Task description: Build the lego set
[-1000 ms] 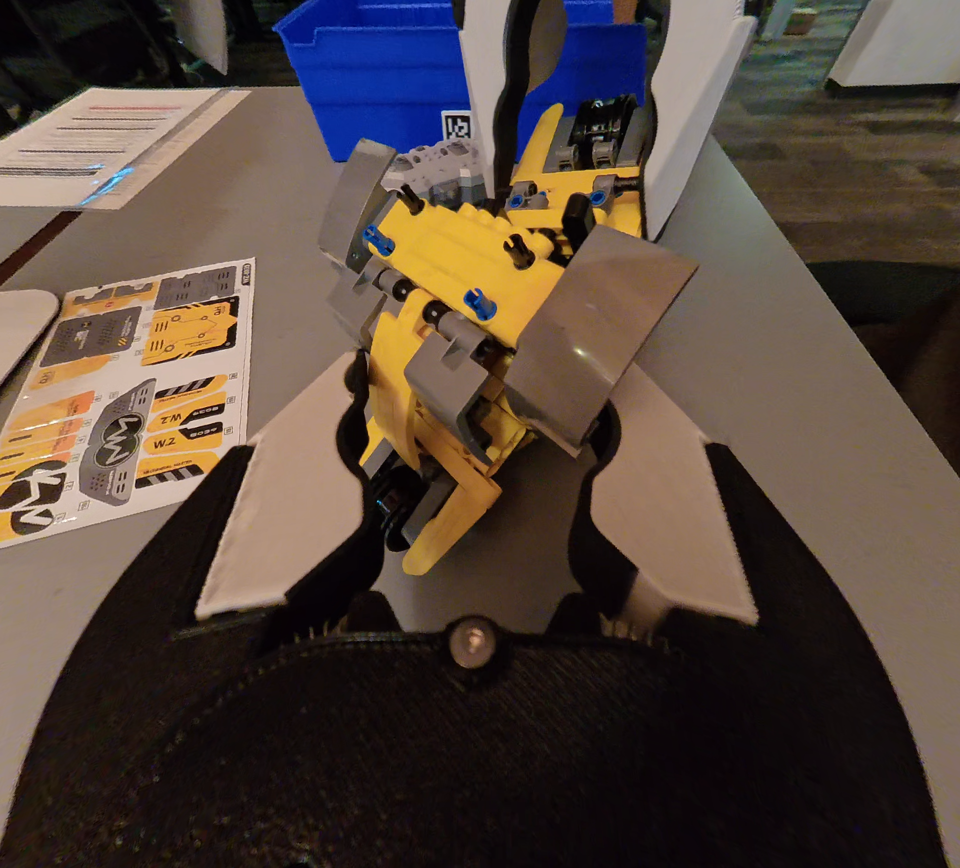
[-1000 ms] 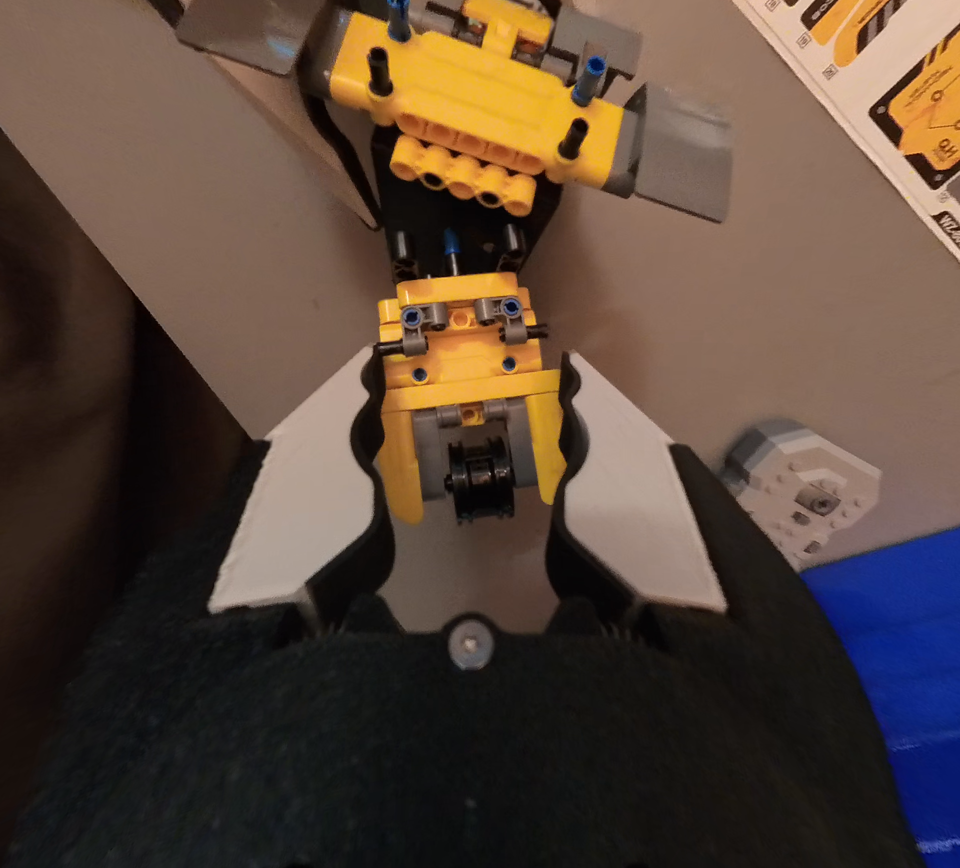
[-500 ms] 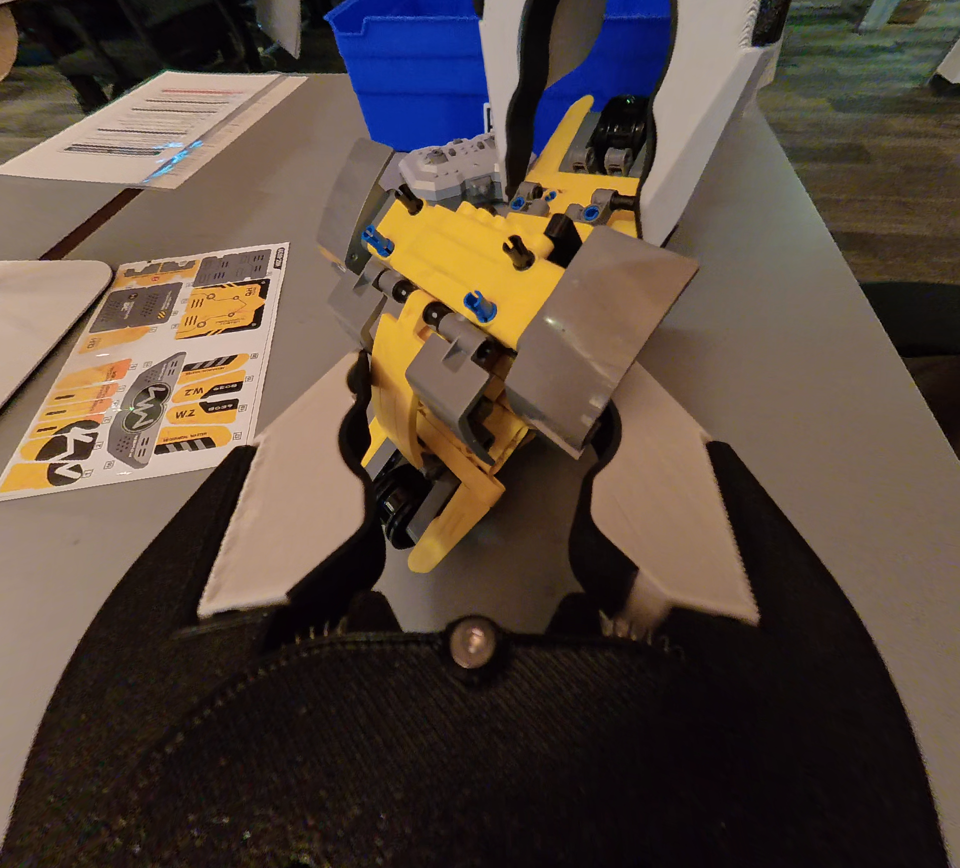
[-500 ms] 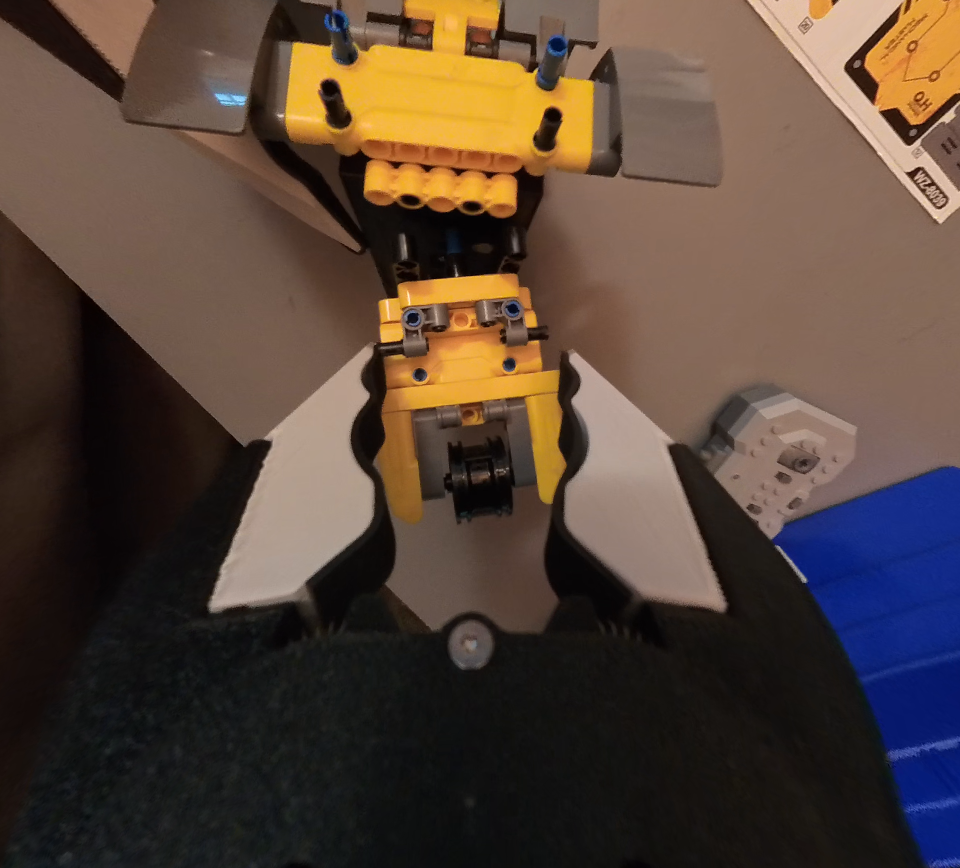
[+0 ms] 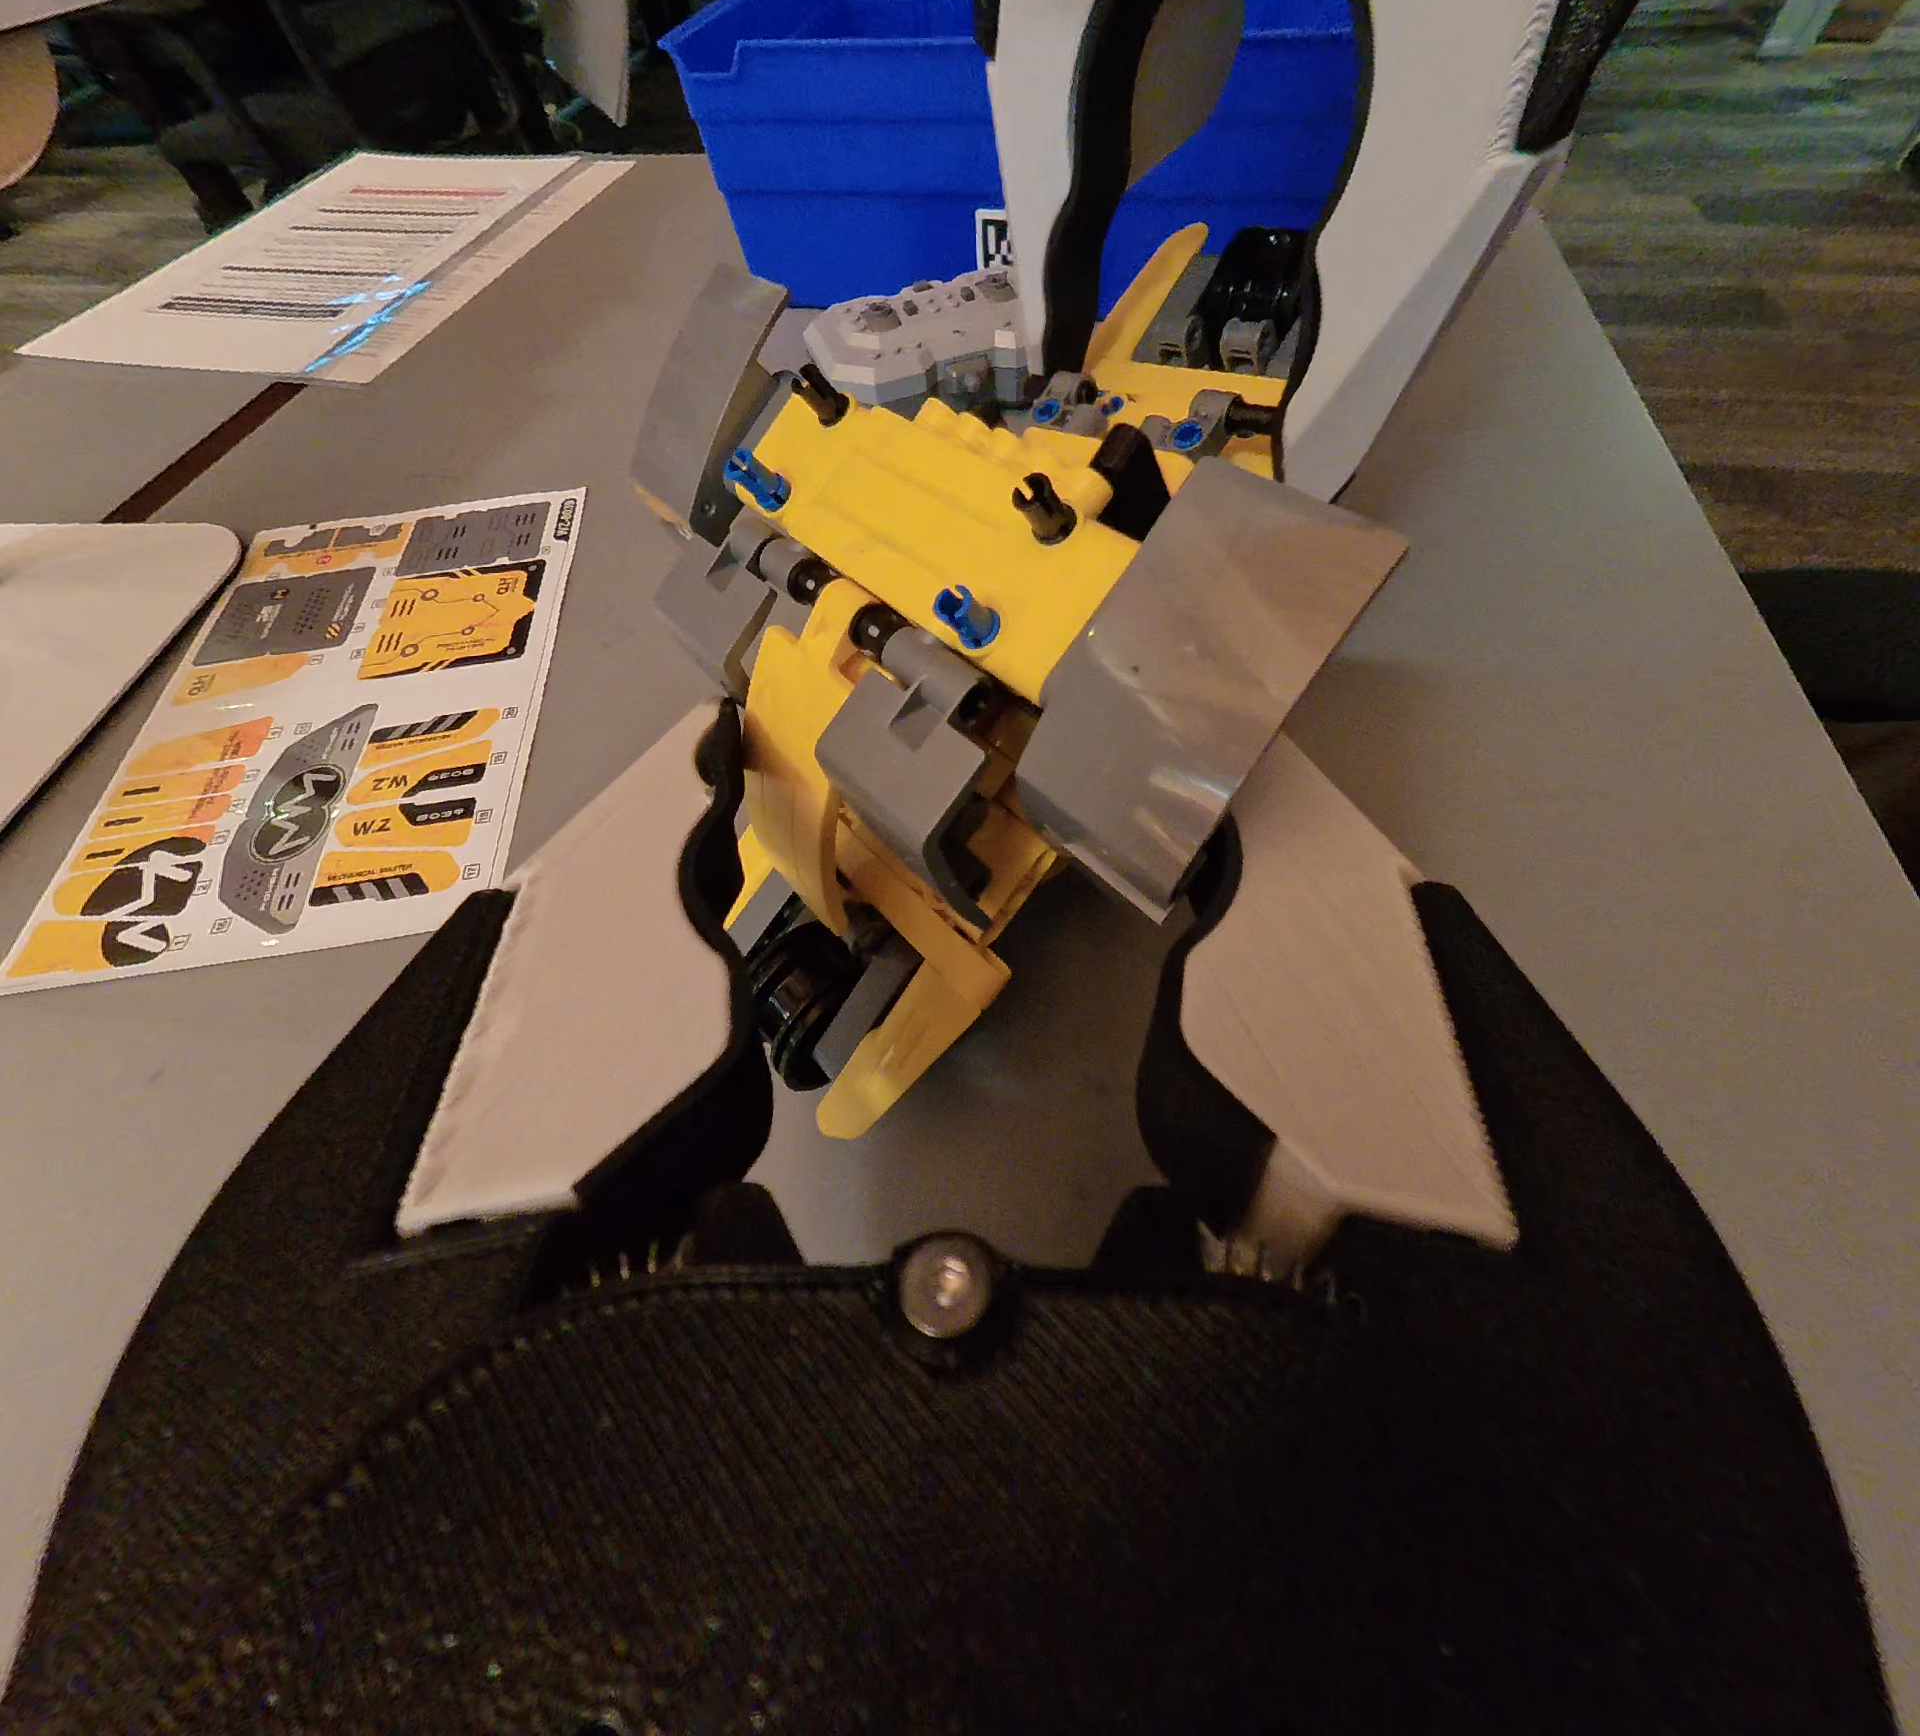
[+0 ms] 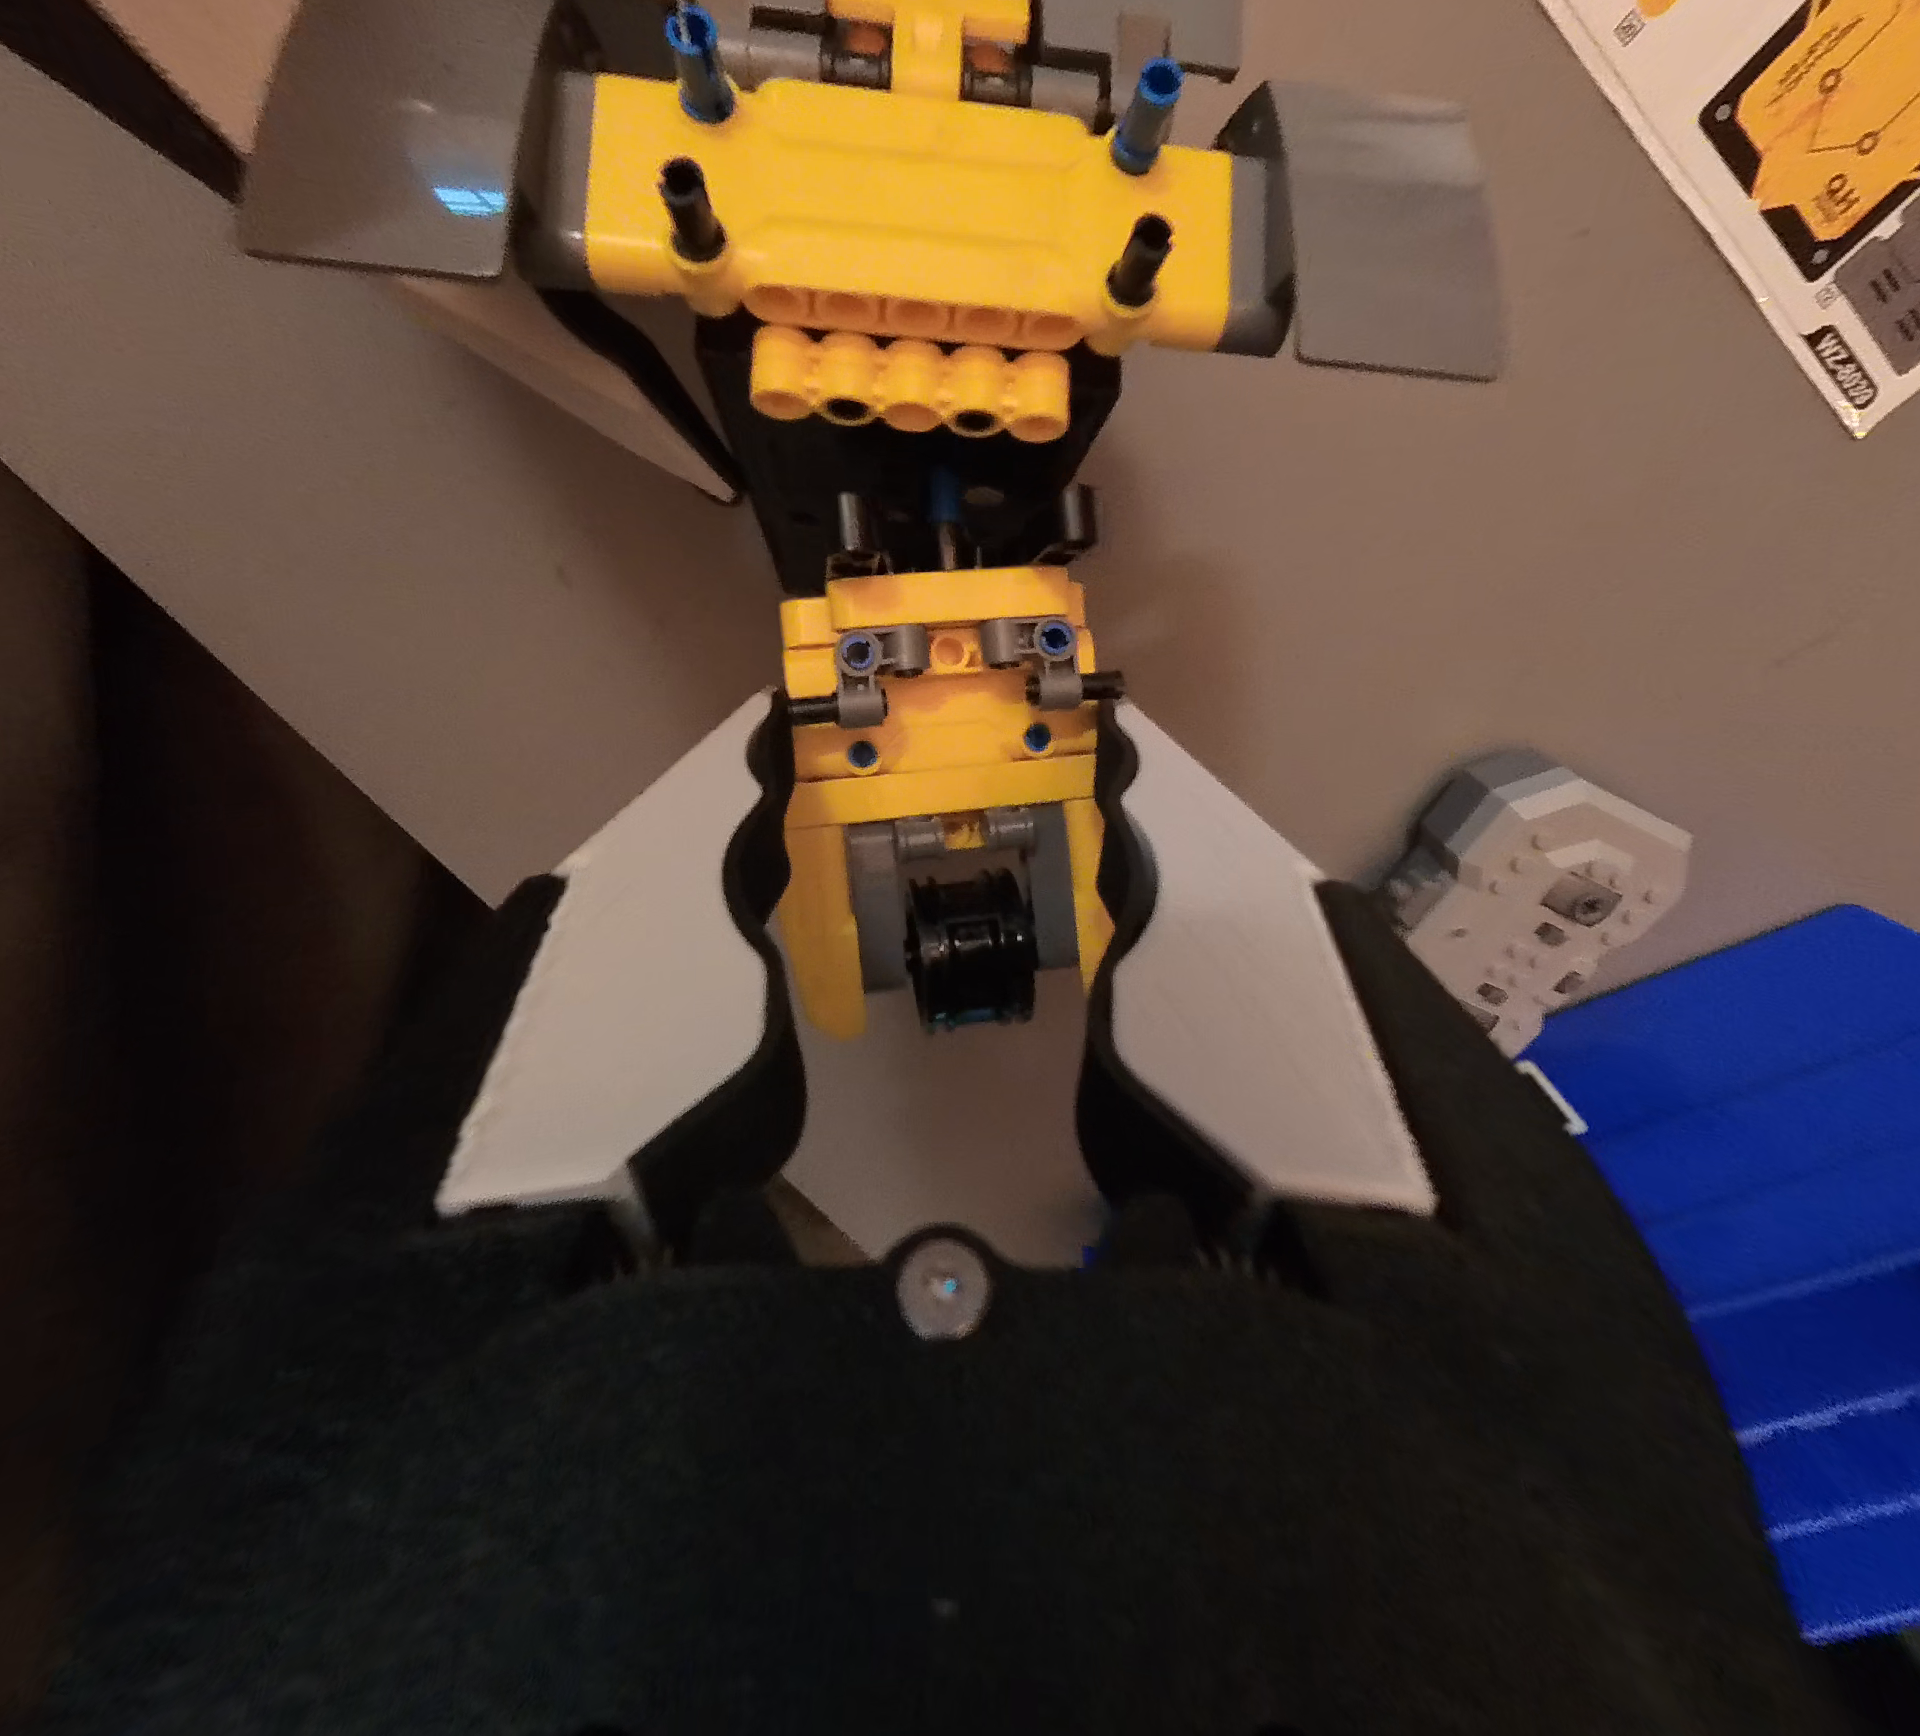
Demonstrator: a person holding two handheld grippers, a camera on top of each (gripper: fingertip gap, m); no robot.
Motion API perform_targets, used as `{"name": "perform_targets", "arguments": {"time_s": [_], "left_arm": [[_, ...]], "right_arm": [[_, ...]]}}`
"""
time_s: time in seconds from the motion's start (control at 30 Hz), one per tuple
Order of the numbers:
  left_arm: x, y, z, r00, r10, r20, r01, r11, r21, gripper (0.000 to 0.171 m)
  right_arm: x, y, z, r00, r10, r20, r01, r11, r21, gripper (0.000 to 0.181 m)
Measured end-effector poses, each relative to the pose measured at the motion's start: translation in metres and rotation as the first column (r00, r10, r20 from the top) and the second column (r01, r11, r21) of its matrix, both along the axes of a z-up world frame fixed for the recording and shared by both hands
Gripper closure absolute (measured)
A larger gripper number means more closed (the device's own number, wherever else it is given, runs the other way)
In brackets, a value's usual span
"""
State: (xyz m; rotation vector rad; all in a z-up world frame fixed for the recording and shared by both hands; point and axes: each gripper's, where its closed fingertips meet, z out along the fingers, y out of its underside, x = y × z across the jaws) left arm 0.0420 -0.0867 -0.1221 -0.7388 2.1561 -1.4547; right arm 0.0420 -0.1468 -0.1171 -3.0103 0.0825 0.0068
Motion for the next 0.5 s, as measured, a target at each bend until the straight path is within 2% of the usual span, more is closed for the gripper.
{"name": "perform_targets", "arguments": {"time_s": [0.3, 0.5], "left_arm": [[-0.0001, -0.0008, -0.0001, 1.0, 0.006, 0.003, -0.006, 1.0, 0.002, 0.091], [-0.0008, -0.0016, 0.0, 1.0, 0.009, 0.01, -0.009, 1.0, 0.005, 0.091]], "right_arm": [[-0.0038, 0.0031, 0.0062, 0.999, 0.035, 0.041, -0.033, 0.999, -0.028, 0.124], [-0.0016, 0.0005, 0.0041, 0.998, 0.041, 0.046, -0.036, 0.994, -0.099, 0.123]]}}
